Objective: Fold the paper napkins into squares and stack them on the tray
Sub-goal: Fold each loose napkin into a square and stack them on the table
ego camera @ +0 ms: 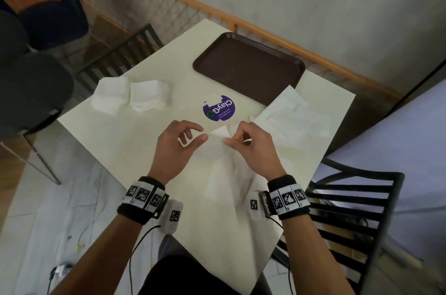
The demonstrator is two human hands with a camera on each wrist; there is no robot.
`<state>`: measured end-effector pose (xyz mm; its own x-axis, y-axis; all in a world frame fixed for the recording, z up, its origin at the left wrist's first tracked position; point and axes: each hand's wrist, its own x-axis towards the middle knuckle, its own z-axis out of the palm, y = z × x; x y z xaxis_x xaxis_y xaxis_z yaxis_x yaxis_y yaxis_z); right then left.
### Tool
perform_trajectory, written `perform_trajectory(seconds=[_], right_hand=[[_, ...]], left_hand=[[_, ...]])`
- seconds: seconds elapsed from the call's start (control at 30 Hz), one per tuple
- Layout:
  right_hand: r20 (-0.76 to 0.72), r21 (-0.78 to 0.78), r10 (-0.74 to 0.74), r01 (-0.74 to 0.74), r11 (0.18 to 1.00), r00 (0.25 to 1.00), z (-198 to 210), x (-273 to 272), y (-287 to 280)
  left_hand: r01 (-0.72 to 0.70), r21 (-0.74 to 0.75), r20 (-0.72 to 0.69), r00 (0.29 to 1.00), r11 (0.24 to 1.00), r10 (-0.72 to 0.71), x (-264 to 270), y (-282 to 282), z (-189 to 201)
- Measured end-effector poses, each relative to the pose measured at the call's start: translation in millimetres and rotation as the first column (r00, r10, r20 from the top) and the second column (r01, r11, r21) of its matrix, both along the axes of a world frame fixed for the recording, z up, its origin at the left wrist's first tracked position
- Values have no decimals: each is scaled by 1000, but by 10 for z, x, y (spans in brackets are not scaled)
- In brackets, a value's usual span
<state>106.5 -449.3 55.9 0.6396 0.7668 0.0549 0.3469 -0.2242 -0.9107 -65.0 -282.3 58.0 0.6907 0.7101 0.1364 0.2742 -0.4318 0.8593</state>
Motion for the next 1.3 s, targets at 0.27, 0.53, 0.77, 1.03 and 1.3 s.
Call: perform_trajectory(seconds=[0.27, 0.53, 0.77, 1.03, 1.3], right_hand=[[-204, 9, 22, -21, 1000, 979, 353, -69, 133], [-315, 79, 120, -100, 992, 941, 392, -289, -70], [-540, 205, 250, -163, 965, 804, 340, -494, -412], [-239, 253, 16, 46, 966, 971, 291, -431, -248], [-553, 204, -199, 364, 909, 809, 317, -583, 157]], left_hand=[[-31, -357, -243, 968, 934, -61, -231, -189, 115], [200, -798, 237, 972, 569, -9, 58, -207, 328], [224, -728, 265, 964, 648, -36, 86, -163, 393], [267, -764, 275, 958, 587, -79, 25, -139, 410], [295, -754, 326, 944, 587, -55, -46, -77, 354]])
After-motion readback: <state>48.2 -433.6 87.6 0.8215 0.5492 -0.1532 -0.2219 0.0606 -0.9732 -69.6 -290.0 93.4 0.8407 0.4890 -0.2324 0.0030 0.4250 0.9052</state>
